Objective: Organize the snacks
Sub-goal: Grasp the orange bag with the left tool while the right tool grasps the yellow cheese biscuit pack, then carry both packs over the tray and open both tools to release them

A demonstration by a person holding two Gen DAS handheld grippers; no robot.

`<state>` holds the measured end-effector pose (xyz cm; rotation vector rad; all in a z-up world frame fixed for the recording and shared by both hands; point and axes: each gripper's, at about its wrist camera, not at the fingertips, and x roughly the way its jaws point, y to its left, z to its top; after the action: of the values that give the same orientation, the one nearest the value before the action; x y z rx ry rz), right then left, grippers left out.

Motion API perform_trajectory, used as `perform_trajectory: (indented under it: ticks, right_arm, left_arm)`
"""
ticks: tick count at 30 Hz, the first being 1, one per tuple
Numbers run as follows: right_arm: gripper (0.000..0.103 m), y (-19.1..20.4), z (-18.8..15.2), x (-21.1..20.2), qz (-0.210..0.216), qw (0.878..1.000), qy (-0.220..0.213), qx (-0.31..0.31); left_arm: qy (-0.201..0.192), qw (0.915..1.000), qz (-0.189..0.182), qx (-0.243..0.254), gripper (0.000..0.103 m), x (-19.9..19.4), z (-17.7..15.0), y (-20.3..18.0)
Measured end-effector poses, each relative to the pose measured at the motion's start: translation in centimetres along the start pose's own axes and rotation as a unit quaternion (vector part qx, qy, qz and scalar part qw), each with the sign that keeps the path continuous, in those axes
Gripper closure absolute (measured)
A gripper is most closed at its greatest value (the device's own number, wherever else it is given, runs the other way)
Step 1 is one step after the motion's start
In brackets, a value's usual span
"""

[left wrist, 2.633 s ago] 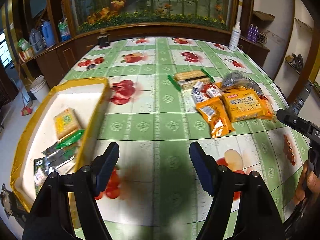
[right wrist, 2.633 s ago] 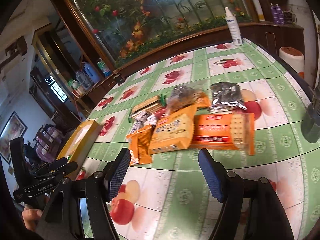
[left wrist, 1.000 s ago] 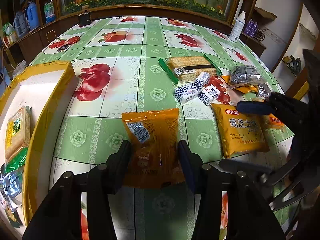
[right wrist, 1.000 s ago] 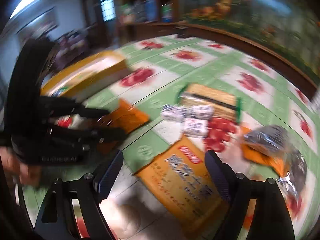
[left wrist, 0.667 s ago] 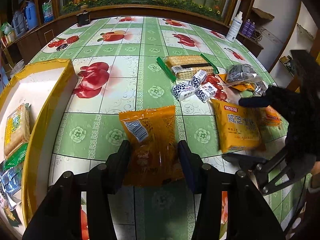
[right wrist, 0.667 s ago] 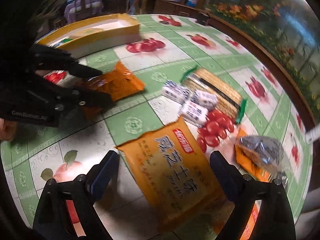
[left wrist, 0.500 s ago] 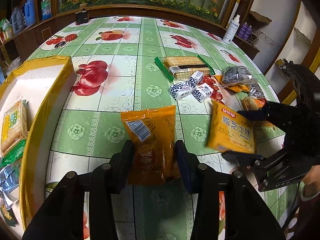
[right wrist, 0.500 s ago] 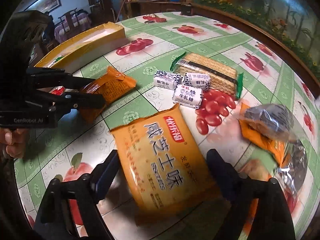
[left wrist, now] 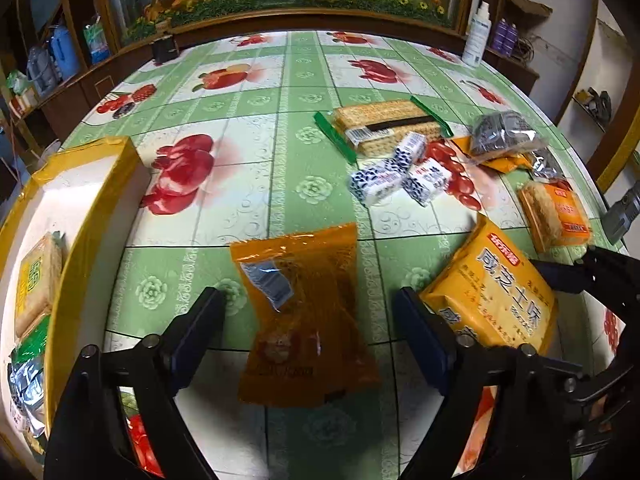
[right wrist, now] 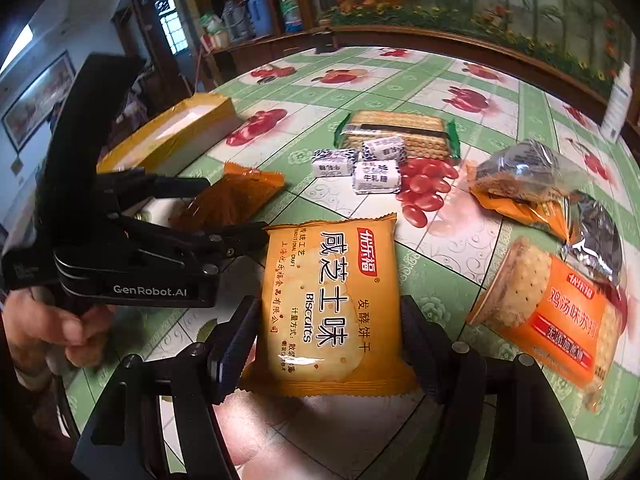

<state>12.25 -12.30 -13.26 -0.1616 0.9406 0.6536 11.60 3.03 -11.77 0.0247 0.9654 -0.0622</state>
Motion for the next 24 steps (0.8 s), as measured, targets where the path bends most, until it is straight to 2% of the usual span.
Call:
perform_trajectory:
  ticks: [1,3,4,5,6,7,9,11,12,13,14,15,16,18,21,24]
  right_arm:
    - [0.032,-0.2,-0.1,-0.1,0.006,1.0,-0.003,0.01]
    - [0.034,-0.7,-0.3,-0.4,0.013,0.999,-0.011,0.03]
    - [0.038,-0.9,-0.4,-0.5,0.016,0.999,-0.015,0.041]
    - [0.044,-1.0,-0.4,-0.7,0.019,0.998,-0.02,0.051]
    - [0.059,-1.3,-0.5,-1.0,0.026,0.997,-0.026,0.065]
    - [0.08,-1.6,-0.6,-1.2,0.034,0.996,-0.032,0.079]
    - [0.096,-2.1,-0.7,-1.9,0.043,0.993,-0.045,0.103]
    - [0.094,-2.1,-0.7,-2.3,0.034,0.992,-0.051,0.106]
    - [0.087,-1.8,-0.7,-2.2,0.031,0.993,-0.05,0.099]
    - [0.071,-1.4,-0.6,-2.1,0.026,0.994,-0.049,0.091]
    - [0.06,-0.9,-0.6,-2.0,0.027,0.995,-0.045,0.085]
    - [0.041,-0.4,-0.5,-1.8,0.034,0.995,-0.041,0.079]
    - [0.032,0.3,-0.4,-1.8,0.037,0.996,-0.045,0.071]
    - [0.032,2.2,-0.1,-1.6,0.012,0.998,-0.048,0.045]
    - [0.03,4.6,0.6,0.1,-0.045,0.999,-0.022,0.004]
    - [0.032,5.6,0.5,2.0,-0.081,0.997,0.003,-0.015]
  left_arm:
    - [-0.007,1.0,0.0,0.0,0.053,-0.3,0.0,0.1]
    - [-0.007,0.9999,-0.01,-0.007,0.06,-0.6,0.0,0.7]
    - [-0.009,0.9998,-0.014,-0.012,0.064,-0.8,-0.1,1.0]
    - [-0.01,0.9997,-0.017,-0.017,0.065,-1.0,-0.3,1.3]
    - [-0.011,0.9996,-0.017,-0.021,0.065,-1.2,-0.6,1.6]
    - [-0.014,0.9995,-0.016,-0.025,0.065,-1.6,-0.9,1.9]
    - [-0.023,0.9993,-0.011,-0.026,0.065,-2.5,-1.5,2.1]
    - [-0.028,0.9992,-0.009,-0.027,0.065,-3.2,-2.0,2.3]
    - [-0.029,0.9991,-0.009,-0.029,0.065,-3.6,-2.2,2.5]
    - [-0.03,0.999,-0.008,-0.032,0.065,-3.9,-2.4,2.7]
    - [-0.032,0.9989,-0.007,-0.034,0.065,-4.2,-2.6,2.9]
    - [-0.033,0.9988,-0.007,-0.036,0.065,-4.4,-2.7,3.1]
    - [-0.035,0.9986,-0.009,-0.038,0.065,-4.8,-2.8,3.3]
    - [-0.041,0.9982,-0.011,-0.041,0.065,-5.6,-3.0,3.6]
    - [-0.052,0.9978,-0.012,-0.04,0.065,-6.9,-3.1,3.9]
    - [-0.064,0.997,-0.007,-0.043,0.064,-8.2,-3.2,4.6]
